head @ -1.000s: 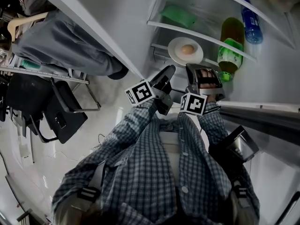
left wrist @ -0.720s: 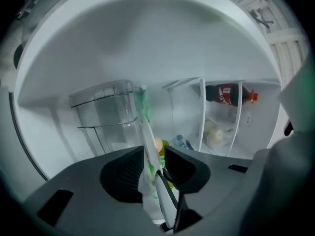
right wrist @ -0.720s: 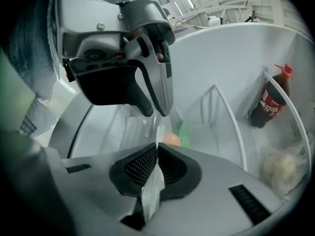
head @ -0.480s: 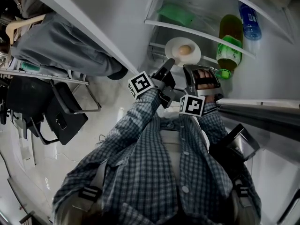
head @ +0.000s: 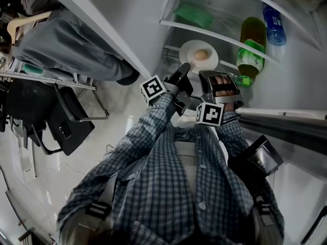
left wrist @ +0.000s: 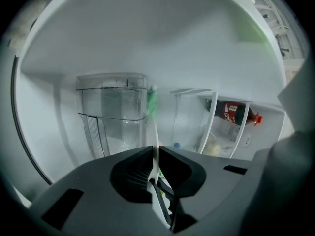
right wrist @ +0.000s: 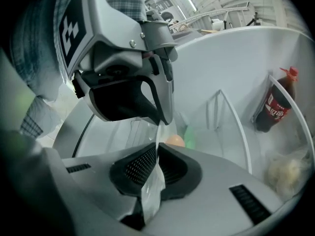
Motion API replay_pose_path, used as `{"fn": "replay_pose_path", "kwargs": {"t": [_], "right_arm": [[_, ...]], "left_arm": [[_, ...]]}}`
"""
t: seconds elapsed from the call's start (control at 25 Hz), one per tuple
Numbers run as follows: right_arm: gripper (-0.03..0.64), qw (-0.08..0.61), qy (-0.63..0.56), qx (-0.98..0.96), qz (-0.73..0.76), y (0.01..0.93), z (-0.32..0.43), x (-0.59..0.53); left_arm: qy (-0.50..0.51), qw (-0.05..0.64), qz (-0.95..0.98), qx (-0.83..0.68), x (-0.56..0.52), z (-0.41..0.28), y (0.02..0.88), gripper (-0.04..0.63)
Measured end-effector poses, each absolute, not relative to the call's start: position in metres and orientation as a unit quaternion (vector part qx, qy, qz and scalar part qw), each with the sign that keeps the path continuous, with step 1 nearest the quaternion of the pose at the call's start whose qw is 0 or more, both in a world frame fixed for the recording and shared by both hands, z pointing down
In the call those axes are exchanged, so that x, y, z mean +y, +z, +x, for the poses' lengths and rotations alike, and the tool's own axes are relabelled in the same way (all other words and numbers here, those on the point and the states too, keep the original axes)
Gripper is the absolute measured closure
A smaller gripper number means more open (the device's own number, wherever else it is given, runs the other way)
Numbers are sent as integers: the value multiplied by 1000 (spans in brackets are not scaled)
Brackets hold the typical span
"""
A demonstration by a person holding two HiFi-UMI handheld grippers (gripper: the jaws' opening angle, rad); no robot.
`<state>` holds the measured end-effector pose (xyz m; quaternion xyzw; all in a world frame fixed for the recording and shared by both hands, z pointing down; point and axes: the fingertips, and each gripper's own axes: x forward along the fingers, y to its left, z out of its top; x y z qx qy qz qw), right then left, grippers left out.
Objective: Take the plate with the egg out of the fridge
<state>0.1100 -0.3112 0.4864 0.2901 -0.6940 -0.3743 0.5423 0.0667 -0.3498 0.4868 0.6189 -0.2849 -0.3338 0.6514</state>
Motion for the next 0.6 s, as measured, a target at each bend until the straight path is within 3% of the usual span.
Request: {"fn": "replay_pose_path", "kwargs": {"t": [0.28,0.4,0.48,0.6], "right_arm": [[597,545,-339,-704,304,485,115,-308],[595,513,-264,-742,341,482,119,-305],[595,448,-144,-790,393,479,123,-304],[595,284,86,-834,465,473,133,-309]], "left_arm": [[-332,649,622,-285,-351,67,487,551],[-332,651,619,-287,-351,67,491,552],[-331,652,619,-287,-351,67,492,552],[-331,651,620,-286,-351,66,492,553]]}}
